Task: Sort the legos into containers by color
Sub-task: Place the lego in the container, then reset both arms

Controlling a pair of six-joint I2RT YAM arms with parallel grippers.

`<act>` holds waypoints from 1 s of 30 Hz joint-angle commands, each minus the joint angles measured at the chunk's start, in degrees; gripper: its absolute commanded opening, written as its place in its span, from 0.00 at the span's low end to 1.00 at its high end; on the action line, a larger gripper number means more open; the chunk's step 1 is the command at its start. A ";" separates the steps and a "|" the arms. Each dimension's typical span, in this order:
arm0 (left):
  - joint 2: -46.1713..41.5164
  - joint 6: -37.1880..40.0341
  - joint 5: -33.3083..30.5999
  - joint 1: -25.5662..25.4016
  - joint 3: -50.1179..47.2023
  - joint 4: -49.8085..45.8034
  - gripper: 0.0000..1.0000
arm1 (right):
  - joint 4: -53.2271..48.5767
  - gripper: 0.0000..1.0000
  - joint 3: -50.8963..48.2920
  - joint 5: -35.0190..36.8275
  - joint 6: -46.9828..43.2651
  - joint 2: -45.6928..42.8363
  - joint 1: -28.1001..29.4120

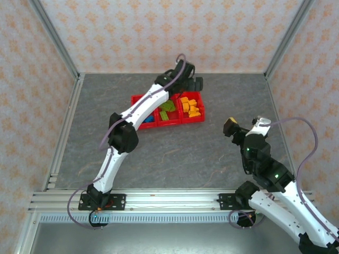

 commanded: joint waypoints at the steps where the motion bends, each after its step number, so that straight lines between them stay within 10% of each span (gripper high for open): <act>1: -8.16 3.74 -3.27 2.10 2.53 2.83 0.99 | 4.17 1.00 -2.23 1.51 -4.57 0.05 -0.07; 7: -23.51 11.72 -8.88 4.02 -9.63 10.57 0.99 | 16.55 1.00 -6.80 -4.96 -16.66 2.86 -0.06; 15: -61.71 23.76 -17.95 6.16 -60.54 48.76 0.99 | 39.19 1.00 -13.36 -2.85 -33.29 10.94 -0.56; 23: -83.62 25.38 -26.38 12.67 -92.59 61.82 0.99 | 60.06 1.00 -21.18 -14.97 -17.66 21.66 -28.37; 30: -87.79 25.20 -28.45 13.87 -103.71 57.41 0.99 | 96.40 1.00 -32.85 -12.15 -14.89 47.53 -33.24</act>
